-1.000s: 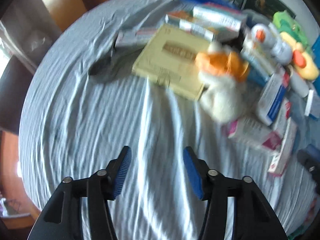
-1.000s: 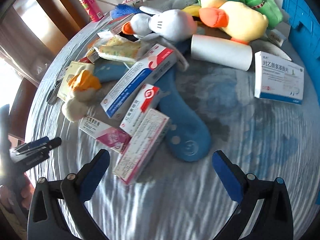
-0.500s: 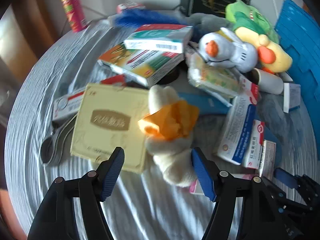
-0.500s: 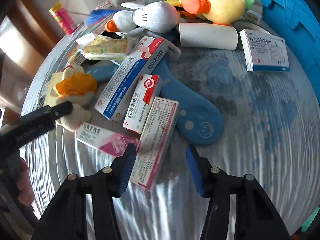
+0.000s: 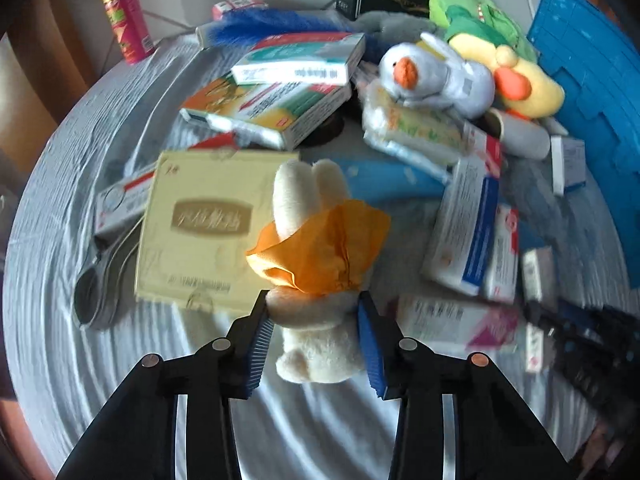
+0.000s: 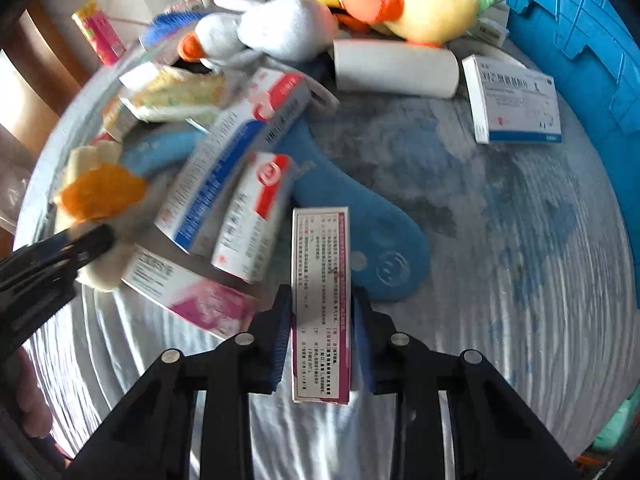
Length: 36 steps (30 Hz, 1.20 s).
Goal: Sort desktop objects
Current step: 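Grasp the plush bunny with orange hat with the left tool while the right tool grasps a white-red medicine box, then lift the bunny and the medicine box and carry both over the blue crate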
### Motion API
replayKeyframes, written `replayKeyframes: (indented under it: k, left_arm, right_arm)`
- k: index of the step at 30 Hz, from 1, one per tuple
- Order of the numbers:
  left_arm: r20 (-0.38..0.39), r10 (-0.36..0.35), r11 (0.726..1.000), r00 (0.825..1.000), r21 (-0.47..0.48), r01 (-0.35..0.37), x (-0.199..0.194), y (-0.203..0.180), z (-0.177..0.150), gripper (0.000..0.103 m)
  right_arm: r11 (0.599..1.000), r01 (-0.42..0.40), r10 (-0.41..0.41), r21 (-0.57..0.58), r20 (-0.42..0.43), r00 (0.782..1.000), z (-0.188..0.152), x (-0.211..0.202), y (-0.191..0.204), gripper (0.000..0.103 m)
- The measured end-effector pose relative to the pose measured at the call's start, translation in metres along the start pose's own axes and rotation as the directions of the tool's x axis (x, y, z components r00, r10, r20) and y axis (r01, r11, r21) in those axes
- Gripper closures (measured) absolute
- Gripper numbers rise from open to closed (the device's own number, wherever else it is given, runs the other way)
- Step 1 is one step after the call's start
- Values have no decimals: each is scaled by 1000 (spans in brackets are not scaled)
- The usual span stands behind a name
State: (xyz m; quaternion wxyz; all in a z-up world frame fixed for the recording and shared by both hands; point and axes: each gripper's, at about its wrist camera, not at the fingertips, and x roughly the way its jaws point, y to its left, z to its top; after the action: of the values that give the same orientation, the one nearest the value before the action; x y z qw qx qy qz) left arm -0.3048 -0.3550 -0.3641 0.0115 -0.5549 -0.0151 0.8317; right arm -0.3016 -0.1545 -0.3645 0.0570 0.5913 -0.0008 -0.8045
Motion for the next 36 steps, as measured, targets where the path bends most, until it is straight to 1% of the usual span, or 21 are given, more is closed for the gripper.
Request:
replayKeyframes:
  k: [4, 6, 10, 13, 14, 15, 16, 18, 19, 20, 23, 26, 31, 36]
  left_arm:
    - [-6, -12, 1000, 1000, -14, 12, -5, 9, -9, 61]
    - [-5, -4, 1000, 1000, -28, 3, -4, 11, -13, 54]
    - [-7, 6, 999, 1000, -42, -6, 5, 12, -8, 49]
    - [-11, 16, 999, 1000, -44, -17, 10, 5, -8, 48]
    - [-12, 22, 999, 1000, -45, -22, 12, 4, -8, 50]
    - [-11, 15, 999, 1000, -45, -15, 13, 4, -8, 64]
    - [-9, 3, 999, 1000, -43, -3, 11, 2, -10, 66]
    - [2, 19, 999, 1000, -32, -19, 7, -1, -12, 67]
    - [5, 20, 999, 1000, -30, -20, 5, -1, -13, 67]
    - [8, 22, 999, 1000, -28, -21, 2, 0, -14, 67]
    - [28, 8, 999, 1000, -44, -7, -11, 5, -17, 67]
    - [56, -4, 999, 998, -51, 7, -26, 7, -18, 67]
    - [109, -14, 998, 994, -52, 20, -56, 2, -8, 67]
    - [173, -8, 998, 985, -62, 19, -93, -13, -10, 67]
  right_arm:
    - [999, -39, 39, 8, -6, 999, 0, 0, -6, 75]
    - [998, -59, 60, 11, -6, 998, 1, 0, -8, 74]
    - [997, -74, 74, 7, 5, 997, 0, -1, -9, 74]
    - [996, -85, 85, 6, 13, 996, -2, -1, -11, 72]
    - [996, -86, 86, 4, 15, 996, -2, 0, -12, 68]
    - [996, -87, 87, 3, 13, 996, -3, 0, -13, 66]
    - [996, -87, 87, 1, 10, 996, -4, 2, -14, 64]
    - [997, -69, 69, -18, 17, 997, -6, 2, -12, 64]
    - [998, -54, 54, -29, 16, 998, -7, 3, -9, 68]
    - [998, -49, 50, -36, 14, 999, -6, 2, -6, 74]
    - [997, -58, 60, -48, 23, 998, -8, -6, -4, 74]
    - [996, -68, 71, -56, 51, 996, -9, -20, -4, 74]
    - [992, -104, 113, -78, 113, 987, -4, -49, 0, 74]
    - [985, -121, 140, -120, 171, 975, 0, -83, 5, 74]
